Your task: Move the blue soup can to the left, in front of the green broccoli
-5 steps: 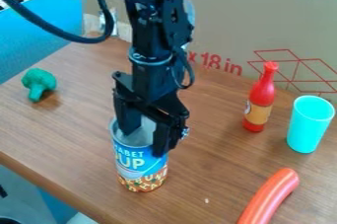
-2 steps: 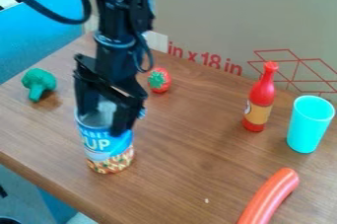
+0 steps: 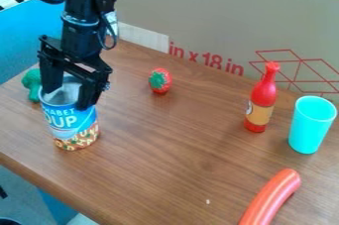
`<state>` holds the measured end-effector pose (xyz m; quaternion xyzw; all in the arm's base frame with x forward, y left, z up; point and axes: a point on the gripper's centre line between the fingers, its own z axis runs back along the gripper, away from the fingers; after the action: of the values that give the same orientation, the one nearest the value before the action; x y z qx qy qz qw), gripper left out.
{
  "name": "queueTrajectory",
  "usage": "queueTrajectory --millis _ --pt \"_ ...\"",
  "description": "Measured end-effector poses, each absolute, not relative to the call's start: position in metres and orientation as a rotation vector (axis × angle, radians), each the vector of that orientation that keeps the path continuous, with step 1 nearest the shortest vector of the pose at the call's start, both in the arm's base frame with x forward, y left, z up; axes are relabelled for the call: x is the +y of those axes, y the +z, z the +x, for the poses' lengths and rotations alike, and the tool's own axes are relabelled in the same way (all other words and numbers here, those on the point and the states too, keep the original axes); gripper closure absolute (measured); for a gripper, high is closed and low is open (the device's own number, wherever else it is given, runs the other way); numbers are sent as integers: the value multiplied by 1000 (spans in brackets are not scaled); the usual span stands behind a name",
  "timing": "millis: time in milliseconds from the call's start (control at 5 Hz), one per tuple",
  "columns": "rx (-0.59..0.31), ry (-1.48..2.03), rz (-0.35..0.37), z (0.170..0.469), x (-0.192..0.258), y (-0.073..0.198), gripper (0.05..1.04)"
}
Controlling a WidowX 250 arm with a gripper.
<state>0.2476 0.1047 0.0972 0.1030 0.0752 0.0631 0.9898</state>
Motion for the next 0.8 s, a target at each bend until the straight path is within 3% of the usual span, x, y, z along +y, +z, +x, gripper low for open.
queueTrajectory --millis 400,600,800 --pt "157 199 210 246 137 98 82" --pt "106 217 180 247 135 109 82" --pt "-79 190 80 246 114 150 82"
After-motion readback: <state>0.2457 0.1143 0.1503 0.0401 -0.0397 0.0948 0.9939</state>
